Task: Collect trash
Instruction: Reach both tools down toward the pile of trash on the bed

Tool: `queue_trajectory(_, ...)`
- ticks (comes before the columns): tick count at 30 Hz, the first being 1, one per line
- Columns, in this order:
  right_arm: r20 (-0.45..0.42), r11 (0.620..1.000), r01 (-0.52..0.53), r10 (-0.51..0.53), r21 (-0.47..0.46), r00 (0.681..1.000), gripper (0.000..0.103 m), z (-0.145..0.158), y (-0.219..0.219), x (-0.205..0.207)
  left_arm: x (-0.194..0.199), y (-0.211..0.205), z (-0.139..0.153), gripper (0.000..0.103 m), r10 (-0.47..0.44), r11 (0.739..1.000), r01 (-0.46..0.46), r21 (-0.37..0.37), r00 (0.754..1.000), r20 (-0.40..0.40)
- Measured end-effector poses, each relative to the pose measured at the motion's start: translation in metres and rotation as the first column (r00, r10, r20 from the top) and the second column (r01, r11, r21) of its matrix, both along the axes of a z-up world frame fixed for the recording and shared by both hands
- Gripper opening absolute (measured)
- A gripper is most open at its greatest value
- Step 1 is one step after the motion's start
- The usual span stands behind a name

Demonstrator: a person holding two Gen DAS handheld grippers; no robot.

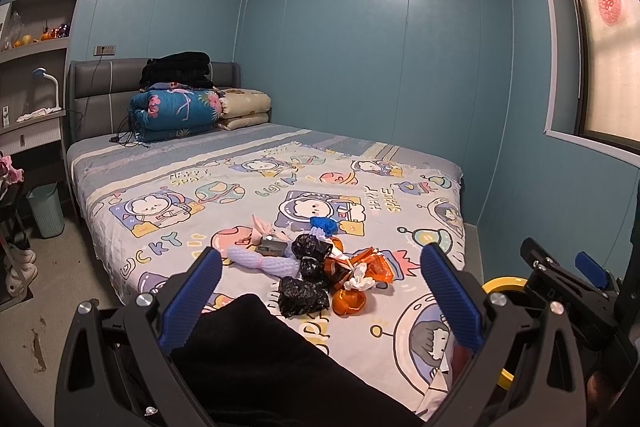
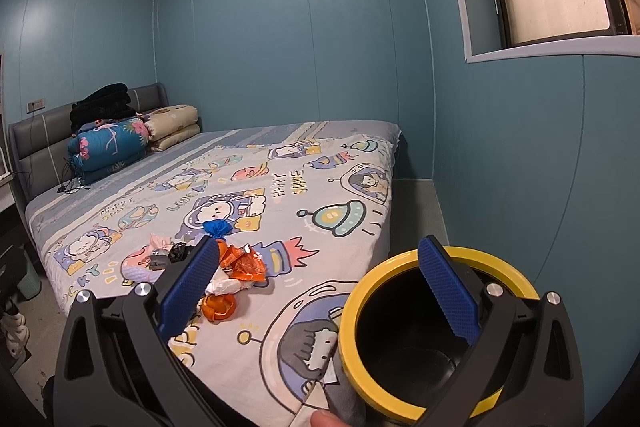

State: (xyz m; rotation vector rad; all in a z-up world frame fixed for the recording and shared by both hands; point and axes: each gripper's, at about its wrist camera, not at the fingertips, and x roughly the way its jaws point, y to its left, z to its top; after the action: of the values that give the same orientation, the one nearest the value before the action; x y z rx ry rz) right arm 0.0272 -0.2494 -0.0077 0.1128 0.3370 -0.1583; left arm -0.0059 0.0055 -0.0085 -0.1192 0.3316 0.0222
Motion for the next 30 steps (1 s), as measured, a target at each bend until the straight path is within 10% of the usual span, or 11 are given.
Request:
queue_trajectory(6, -0.003, 0.996, -0.033, 0.033, 0.081, 0.999, 0.095, -0.001, -0.017, 0.02, 0.003, 0.004, 0.001, 0.096, -0.01, 1.0, 0.01, -0.019, 1.0, -0.001)
queue_trajectory(18, -0.036, 0.967, -0.249, 0.248, -0.048, 0.968, 0.095, -0.008, 0.009, 0.097, 0.046, 0.02, -0.017, 0.096, -0.082, 0.994, 0.073, -0.087, 0.991, -0.105)
queue_trajectory(30, -0.343, 0.894, -0.438, 0.442, 0.094, 0.829, 0.095, -0.057, 0.047, 0.203, 0.164, 0.11, -0.065, 0.096, -0.004, 0.999, -0.011, -0.05, 0.955, -0.295)
